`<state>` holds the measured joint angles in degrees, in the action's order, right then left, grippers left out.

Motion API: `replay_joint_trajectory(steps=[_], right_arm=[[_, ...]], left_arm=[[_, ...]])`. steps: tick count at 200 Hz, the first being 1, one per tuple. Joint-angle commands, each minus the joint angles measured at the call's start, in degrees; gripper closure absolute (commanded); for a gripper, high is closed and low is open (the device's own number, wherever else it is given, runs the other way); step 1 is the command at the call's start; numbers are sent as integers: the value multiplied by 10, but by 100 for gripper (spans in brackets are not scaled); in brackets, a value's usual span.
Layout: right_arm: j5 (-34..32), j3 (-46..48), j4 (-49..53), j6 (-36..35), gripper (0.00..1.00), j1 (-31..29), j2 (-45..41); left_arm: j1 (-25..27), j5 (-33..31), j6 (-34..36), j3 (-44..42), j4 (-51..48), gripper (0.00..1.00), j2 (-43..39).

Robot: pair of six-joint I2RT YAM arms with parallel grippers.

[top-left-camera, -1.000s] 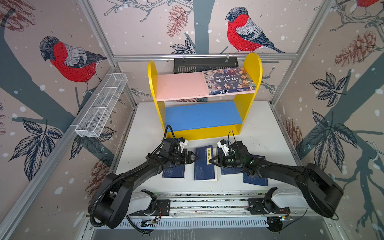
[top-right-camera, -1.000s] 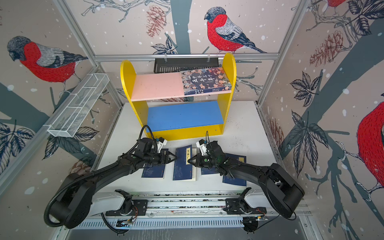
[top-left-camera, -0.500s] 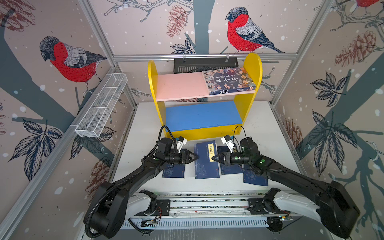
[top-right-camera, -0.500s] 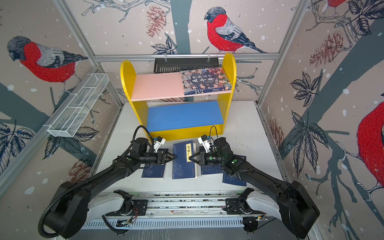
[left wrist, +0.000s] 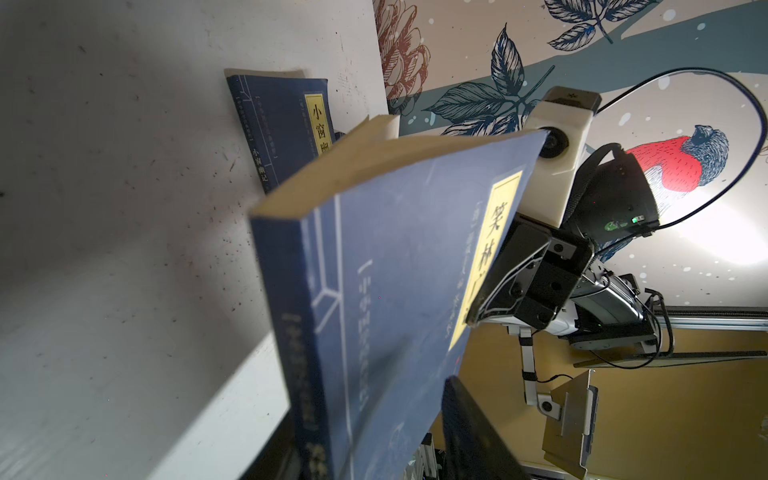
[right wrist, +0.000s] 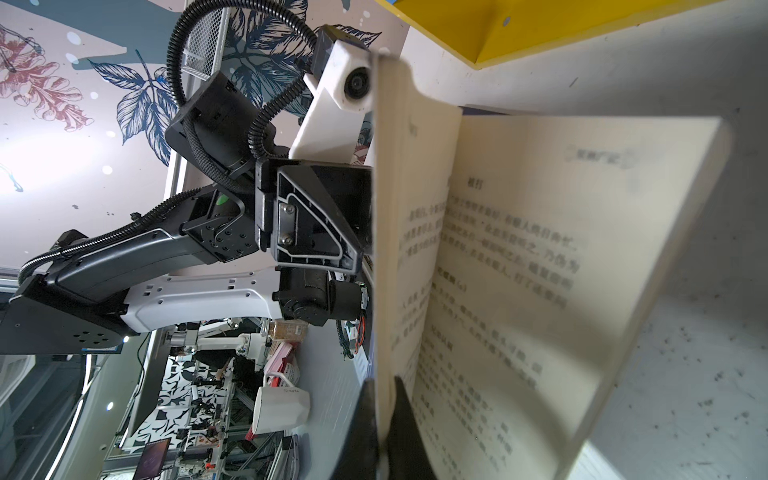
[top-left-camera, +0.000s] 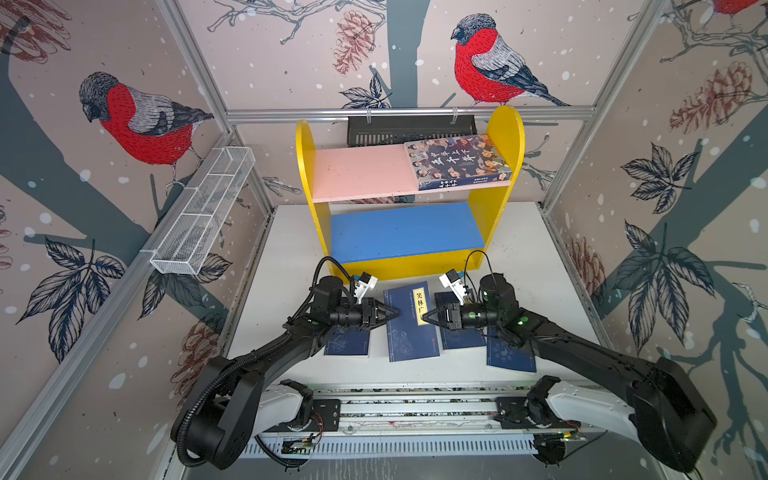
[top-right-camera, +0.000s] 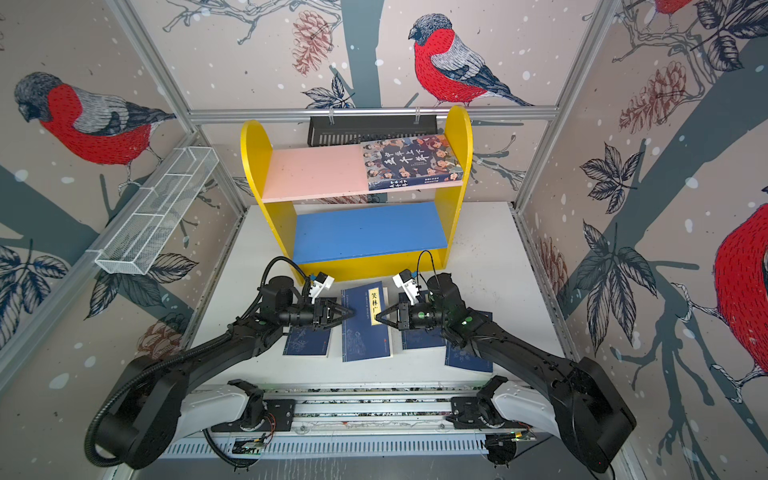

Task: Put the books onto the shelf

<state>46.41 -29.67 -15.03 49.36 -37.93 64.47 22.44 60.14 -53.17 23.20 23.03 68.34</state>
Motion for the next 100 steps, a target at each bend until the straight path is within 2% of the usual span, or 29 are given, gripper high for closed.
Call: replay_joint_trajectory(steps=[1,18,30,38,45,54,65,73,85,100], right_arm=[[19,-8,-36,0,100,1,5],[21,-12,-36,0,100,1,12],[18,-13,-31,-2,99,2,15],[14,-14,-26,-3,98,3,18],[12,-13,-26,-2,96,4,20],[7,-11,-23,0,85,6,22],[-6,-11,-14,0,66,9,22],[-17,-11,-7,0,57,13,20],[-42,-10,8,4,50,21,9],[-72,-9,27,14,46,39,-10]], left_arm=[[-1,19,-25,-3,50,58,-7],[-1,17,-30,-2,54,70,-13],[-1,10,-25,-1,45,84,-17],[-1,0,-9,6,15,93,-24],[-1,-8,12,14,-19,95,-30],[-1,-16,26,18,-42,97,-37],[-1,-24,29,20,-56,98,-45],[-1,-31,31,22,-62,100,-48],[-1,-43,36,31,-73,100,-52],[-1,-59,65,61,-109,100,-47]])
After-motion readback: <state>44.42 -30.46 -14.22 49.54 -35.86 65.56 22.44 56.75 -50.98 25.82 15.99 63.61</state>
